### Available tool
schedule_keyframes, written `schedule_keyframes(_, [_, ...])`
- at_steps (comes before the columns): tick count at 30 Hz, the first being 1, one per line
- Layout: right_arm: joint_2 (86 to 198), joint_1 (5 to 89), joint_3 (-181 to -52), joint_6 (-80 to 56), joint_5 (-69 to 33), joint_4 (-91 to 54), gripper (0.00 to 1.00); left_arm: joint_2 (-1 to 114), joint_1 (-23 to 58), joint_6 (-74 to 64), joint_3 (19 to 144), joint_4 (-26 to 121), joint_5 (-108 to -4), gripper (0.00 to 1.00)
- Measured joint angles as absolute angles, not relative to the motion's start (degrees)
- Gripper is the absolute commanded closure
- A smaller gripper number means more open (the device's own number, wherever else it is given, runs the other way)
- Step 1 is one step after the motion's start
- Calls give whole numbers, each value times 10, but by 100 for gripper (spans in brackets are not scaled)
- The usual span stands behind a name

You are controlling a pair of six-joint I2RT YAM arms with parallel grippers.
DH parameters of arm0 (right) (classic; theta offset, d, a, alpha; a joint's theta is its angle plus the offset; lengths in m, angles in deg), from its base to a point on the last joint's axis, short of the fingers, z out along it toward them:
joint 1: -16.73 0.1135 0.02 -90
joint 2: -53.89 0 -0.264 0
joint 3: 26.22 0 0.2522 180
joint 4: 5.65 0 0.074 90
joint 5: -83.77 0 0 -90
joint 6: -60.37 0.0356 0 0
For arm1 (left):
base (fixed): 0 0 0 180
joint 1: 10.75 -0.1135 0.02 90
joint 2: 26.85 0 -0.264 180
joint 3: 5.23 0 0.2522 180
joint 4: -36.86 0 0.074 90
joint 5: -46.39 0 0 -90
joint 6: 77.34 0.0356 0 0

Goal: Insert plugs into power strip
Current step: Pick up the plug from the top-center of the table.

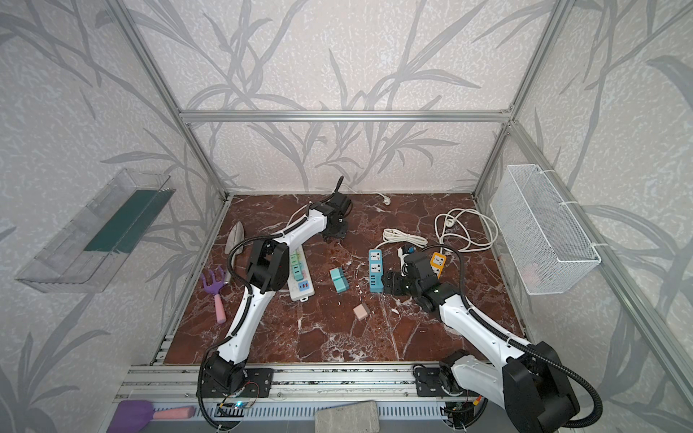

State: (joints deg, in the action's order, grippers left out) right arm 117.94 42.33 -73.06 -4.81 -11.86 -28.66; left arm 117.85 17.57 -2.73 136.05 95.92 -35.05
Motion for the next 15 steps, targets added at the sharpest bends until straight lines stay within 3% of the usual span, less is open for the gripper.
schedule_keyframes(4, [1179,423,-731,-47,-119,-286,22,1157,176,-24,1326,938,-374,92])
schedule_keyframes(7, [1174,423,-731,-45,-121,-287,23,1086,177,-16,1211,882,-406,100])
schedule_keyframes(9, [1165,423,-731,-43,-123,-287,24,1015,180,-9,1109,820,-425,100])
schedule_keyframes(15, [1131,423,-745,-43,-130,-313,28,756,223,27,727,409,-457,100])
